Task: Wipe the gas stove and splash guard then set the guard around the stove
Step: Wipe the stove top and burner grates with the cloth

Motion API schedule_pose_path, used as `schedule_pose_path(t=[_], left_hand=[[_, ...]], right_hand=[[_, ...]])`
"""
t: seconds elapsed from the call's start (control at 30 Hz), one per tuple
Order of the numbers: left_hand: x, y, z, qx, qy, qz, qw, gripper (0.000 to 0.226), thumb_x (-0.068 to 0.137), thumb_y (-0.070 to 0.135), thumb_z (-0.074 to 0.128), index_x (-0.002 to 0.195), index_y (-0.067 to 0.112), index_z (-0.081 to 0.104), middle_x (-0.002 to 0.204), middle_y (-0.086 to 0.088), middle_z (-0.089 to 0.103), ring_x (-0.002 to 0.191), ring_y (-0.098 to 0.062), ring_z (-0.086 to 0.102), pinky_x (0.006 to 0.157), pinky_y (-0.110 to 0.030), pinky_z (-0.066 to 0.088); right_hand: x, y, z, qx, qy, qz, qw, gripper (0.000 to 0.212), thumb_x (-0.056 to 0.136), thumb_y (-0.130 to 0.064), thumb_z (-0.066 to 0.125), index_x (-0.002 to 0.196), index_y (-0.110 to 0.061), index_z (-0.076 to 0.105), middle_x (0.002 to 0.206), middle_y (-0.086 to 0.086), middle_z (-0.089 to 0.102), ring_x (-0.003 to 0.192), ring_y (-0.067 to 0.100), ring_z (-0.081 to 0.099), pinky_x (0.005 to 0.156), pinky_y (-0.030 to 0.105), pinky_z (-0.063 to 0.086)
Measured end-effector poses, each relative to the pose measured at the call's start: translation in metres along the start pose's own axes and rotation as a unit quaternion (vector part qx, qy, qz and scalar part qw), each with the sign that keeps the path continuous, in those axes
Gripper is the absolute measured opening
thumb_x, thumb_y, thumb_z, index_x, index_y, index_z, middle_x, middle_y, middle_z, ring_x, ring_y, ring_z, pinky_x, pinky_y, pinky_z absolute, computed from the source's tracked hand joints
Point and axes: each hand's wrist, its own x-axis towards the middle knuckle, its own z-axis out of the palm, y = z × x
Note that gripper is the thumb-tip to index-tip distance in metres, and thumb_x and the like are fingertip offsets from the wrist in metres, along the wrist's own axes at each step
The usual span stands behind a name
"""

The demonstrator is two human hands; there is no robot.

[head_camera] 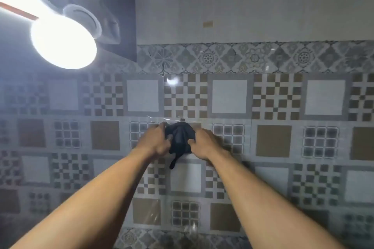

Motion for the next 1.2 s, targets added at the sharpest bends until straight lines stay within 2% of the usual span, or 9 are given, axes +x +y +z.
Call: schedule_pose_path(t=[0.17, 0.3, 0.47, 0.63, 0.77, 0.83, 0.93, 1.03, 1.2], left_hand=[[0.016, -0.008, 0.015, -0.04, 0.054, -0.028, 0.997, 0.031, 0.098, 0.031, 0.05, 0.126, 0.019, 0.059, 0.12, -0.007, 0.068, 0.105, -0.026, 0.064, 0.085, -0.037, 0.051], [0.023, -0.014, 0.007, -0.089, 0.07, -0.036, 0.993, 0.02, 0.096, 0.028, 0.052, 0.103, 0.019, 0.068, 0.1, -0.008, 0.071, 0.093, -0.028, 0.065, 0.082, -0.038, 0.052], [0.018, -0.007, -0.01, -0.14, 0.062, -0.052, 0.987, 0.02, 0.096, 0.024, 0.052, 0.094, 0.014, 0.07, 0.094, -0.007, 0.069, 0.091, -0.027, 0.062, 0.079, -0.034, 0.049], [-0.003, 0.006, -0.018, -0.153, 0.002, -0.053, 0.987, 0.022, 0.094, 0.022, 0.054, 0.083, 0.01, 0.07, 0.085, -0.005, 0.067, 0.085, -0.023, 0.062, 0.069, -0.03, 0.044], [-0.027, 0.017, -0.013, -0.167, -0.048, -0.074, 0.982, 0.02, 0.089, 0.023, 0.06, 0.087, 0.009, 0.074, 0.086, -0.009, 0.071, 0.083, -0.026, 0.066, 0.067, -0.032, 0.052], [-0.043, 0.027, -0.004, -0.233, -0.089, -0.094, 0.964, 0.016, 0.088, 0.02, 0.063, 0.084, 0.008, 0.074, 0.087, -0.013, 0.073, 0.084, -0.03, 0.07, 0.072, -0.039, 0.061], [-0.073, 0.051, 0.007, -0.326, -0.16, -0.115, 0.925, 0.014, 0.087, 0.014, 0.069, 0.074, 0.01, 0.068, 0.084, -0.012, 0.072, 0.084, -0.031, 0.07, 0.077, -0.04, 0.06], [-0.102, 0.081, 0.018, -0.359, -0.208, -0.11, 0.903, 0.013, 0.09, 0.011, 0.062, 0.081, 0.011, 0.071, 0.087, -0.009, 0.073, 0.084, -0.028, 0.07, 0.075, -0.036, 0.057], [-0.146, 0.119, 0.037, -0.434, -0.271, -0.146, 0.847, 0.041, 0.087, 0.008, 0.038, 0.112, 0.01, 0.069, 0.112, -0.003, 0.072, 0.104, -0.02, 0.067, 0.084, -0.035, 0.052]], right_hand=[[0.018, 0.001, 0.024, 0.037, 0.096, 0.019, 0.994, 0.036, 0.094, -0.03, 0.061, 0.126, -0.015, 0.058, 0.118, 0.007, 0.066, 0.103, 0.029, 0.064, 0.085, 0.044, 0.056], [0.026, 0.001, 0.016, 0.061, 0.113, 0.021, 0.992, 0.016, 0.094, -0.022, 0.056, 0.101, -0.014, 0.067, 0.098, 0.006, 0.069, 0.089, 0.026, 0.065, 0.075, 0.04, 0.058], [0.016, 0.001, -0.011, 0.134, 0.079, 0.028, 0.987, 0.015, 0.094, -0.021, 0.054, 0.088, -0.012, 0.064, 0.077, 0.004, 0.064, 0.069, 0.016, 0.058, 0.055, 0.025, 0.042], [-0.01, 0.009, -0.027, 0.145, -0.002, 0.067, 0.987, 0.024, 0.09, -0.022, 0.055, 0.079, -0.002, 0.063, 0.078, 0.012, 0.067, 0.074, 0.025, 0.064, 0.063, 0.032, 0.048], [-0.04, 0.018, -0.037, 0.155, -0.07, 0.125, 0.978, 0.018, 0.085, -0.022, 0.058, 0.07, -0.012, 0.056, 0.072, 0.005, 0.057, 0.067, 0.018, 0.058, 0.065, 0.029, 0.048], [-0.056, 0.024, -0.043, 0.197, -0.089, 0.163, 0.963, 0.014, 0.083, -0.017, 0.061, 0.081, -0.003, 0.064, 0.082, 0.01, 0.068, 0.073, 0.022, 0.067, 0.065, 0.033, 0.059], [-0.081, 0.035, -0.055, 0.259, -0.106, 0.206, 0.938, 0.023, 0.087, -0.014, 0.064, 0.106, -0.001, 0.064, 0.105, 0.016, 0.068, 0.086, 0.03, 0.07, 0.053, 0.03, 0.059], [-0.1, 0.057, -0.065, 0.305, -0.12, 0.224, 0.918, 0.027, 0.087, -0.019, 0.067, 0.109, -0.004, 0.064, 0.103, 0.016, 0.071, 0.085, 0.028, 0.073, 0.066, 0.039, 0.063], [-0.13, 0.103, -0.079, 0.341, -0.166, 0.201, 0.903, 0.039, 0.079, -0.04, 0.079, 0.103, -0.01, 0.073, 0.096, 0.008, 0.077, 0.091, 0.022, 0.073, 0.082, 0.041, 0.06]])
